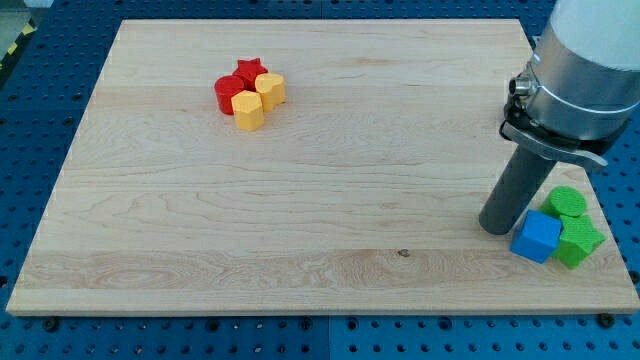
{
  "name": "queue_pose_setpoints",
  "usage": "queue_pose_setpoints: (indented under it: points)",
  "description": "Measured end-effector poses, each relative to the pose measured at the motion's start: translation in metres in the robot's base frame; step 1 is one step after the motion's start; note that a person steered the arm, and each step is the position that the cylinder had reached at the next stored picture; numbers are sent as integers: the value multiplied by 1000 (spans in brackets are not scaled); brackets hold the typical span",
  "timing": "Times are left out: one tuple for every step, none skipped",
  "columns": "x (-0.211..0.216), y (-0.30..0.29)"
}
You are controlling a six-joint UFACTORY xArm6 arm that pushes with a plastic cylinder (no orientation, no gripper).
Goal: Move the arm below the blue triangle
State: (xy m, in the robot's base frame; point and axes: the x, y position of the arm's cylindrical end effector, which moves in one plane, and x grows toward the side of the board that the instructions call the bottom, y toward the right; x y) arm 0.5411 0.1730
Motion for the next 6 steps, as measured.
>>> queue_pose_setpoints:
  points:
    - [-2, -1]
    - [-7, -1]
    - [-27, -1]
    - [-42, -1]
    - [-42, -1]
    - [-49, -1]
